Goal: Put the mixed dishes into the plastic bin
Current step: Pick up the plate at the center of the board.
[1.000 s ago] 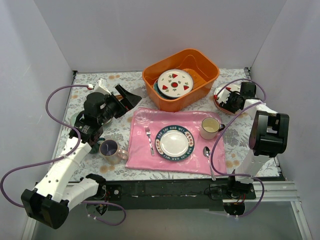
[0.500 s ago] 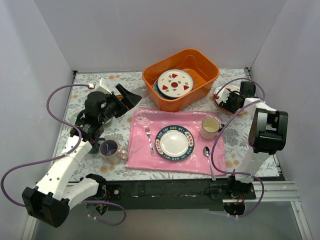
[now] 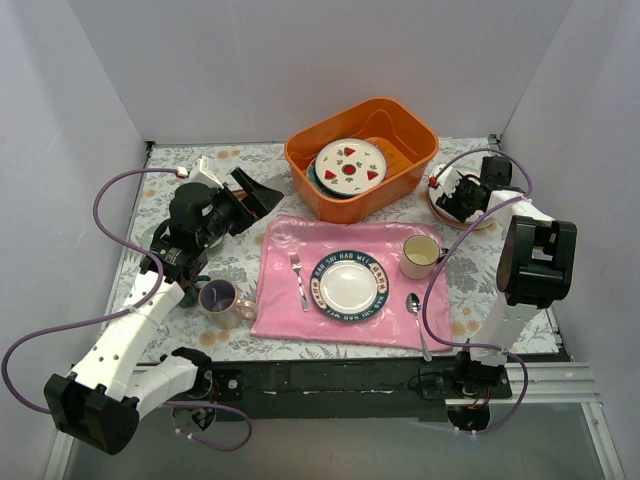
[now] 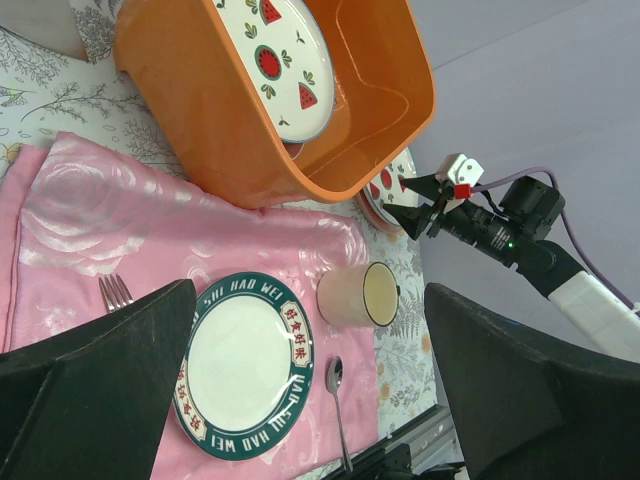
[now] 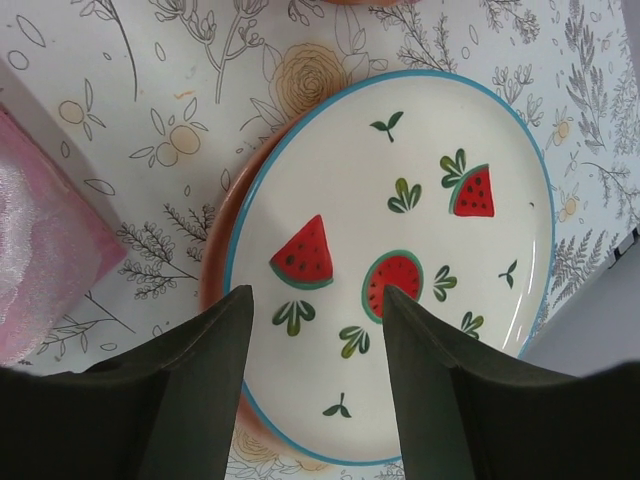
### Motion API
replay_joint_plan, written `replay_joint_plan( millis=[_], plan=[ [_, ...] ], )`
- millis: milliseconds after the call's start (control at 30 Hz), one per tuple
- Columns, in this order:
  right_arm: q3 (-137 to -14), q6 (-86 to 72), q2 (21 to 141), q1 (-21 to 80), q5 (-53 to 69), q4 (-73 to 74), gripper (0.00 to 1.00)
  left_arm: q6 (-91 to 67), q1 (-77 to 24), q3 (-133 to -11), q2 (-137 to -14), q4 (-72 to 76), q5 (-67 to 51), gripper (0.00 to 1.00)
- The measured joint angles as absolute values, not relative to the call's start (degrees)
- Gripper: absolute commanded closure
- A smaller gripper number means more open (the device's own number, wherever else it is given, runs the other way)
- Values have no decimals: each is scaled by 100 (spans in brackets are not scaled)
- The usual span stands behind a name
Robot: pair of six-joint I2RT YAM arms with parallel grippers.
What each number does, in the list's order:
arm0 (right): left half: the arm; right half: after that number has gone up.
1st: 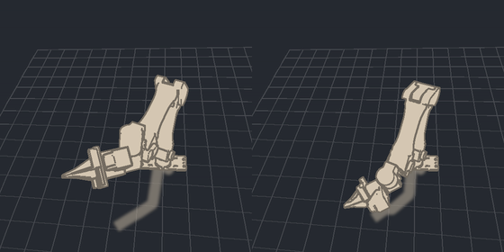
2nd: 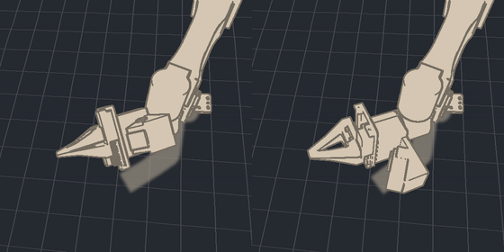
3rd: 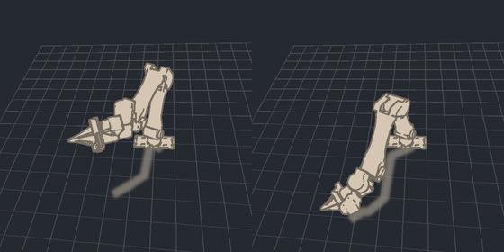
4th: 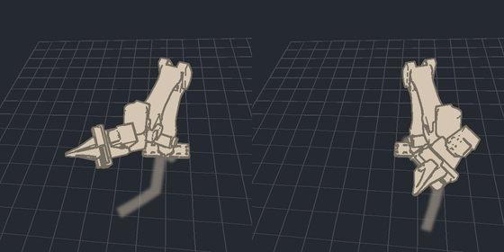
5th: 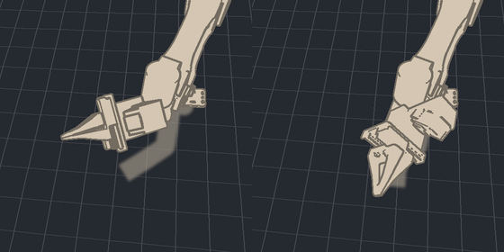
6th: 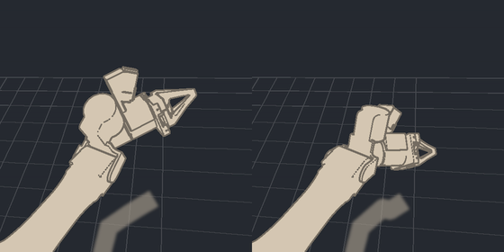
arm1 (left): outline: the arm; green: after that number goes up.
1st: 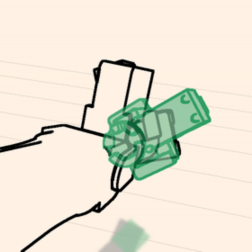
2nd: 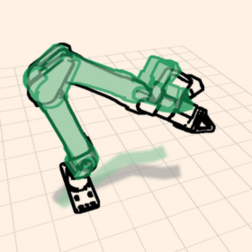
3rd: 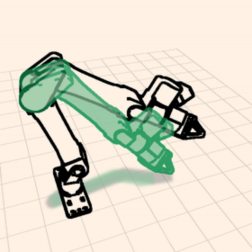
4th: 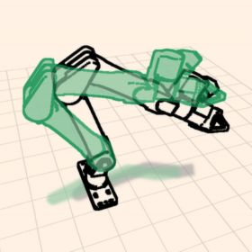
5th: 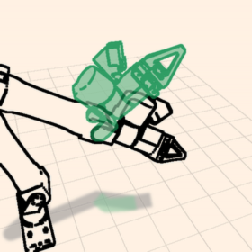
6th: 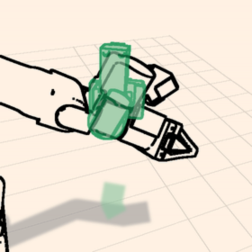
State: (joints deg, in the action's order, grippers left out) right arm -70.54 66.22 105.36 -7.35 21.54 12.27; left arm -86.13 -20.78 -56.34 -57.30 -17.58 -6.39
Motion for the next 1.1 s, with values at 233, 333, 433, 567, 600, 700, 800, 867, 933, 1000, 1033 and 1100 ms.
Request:
replay_joint_plan(
  millis=[233, 333, 433, 567, 600, 700, 800, 867, 933, 1000, 1033, 1100],
  plan=[
    [-7061, 6617, 10536, -733, 2270, 1422, 39, -8613, -2078, -5634, -5730, -1756, -639, 2],
    [-7061, 6617, 10543, -733, 2241, 1481, 40, -8613, -2073, -5634, -5730, -1756, -639, 2],
    [-7065, 6613, 10593, -733, 2185, 1485, 41, -8613, -2073, -5634, -5732, -1758, -639, 2],
    [-7142, 6615, 10650, -714, 2161, 1494, 42, -8613, -2071, -5634, -5732, -1756, -639, 2],
    [-7164, 6613, 10672, -709, 2150, 1492, 42, -8613, -2069, -5634, -5732, -1758, -639, 2],
    [-7236, 6613, 10737, -703, 2152, 1505, 43, -8613, -2067, -5634, -5732, -1758, -639, 2],
    [-7284, 6619, 10763, -703, 2156, 1551, 42, -8613, -2060, -5634, -5732, -1758, -639, 2],
    [-7336, 6626, 10787, -701, 2163, 1629, 42, -8613, -2056, -5634, -5734, -1756, -639, 2],
    [-7397, 6641, 10816, -703, 2180, 1695, 42, -8613, -2045, -5634, -5734, -1754, -642, 2],
    [-7454, 6676, 10838, -705, 2220, 1798, 41, -8613, -2045, -5636, -5747, -1754, -642, 2],
    [-7481, 6700, 10849, -705, 2252, 1857, 41, -8613, -2045, -5636, -5758, -1754, -642, 2],
    [-7529, 6742, 10875, -705, 2327, 2010, 41, -8613, -2043, -5636, -5774, -1756, -642, 2]
  ],
)
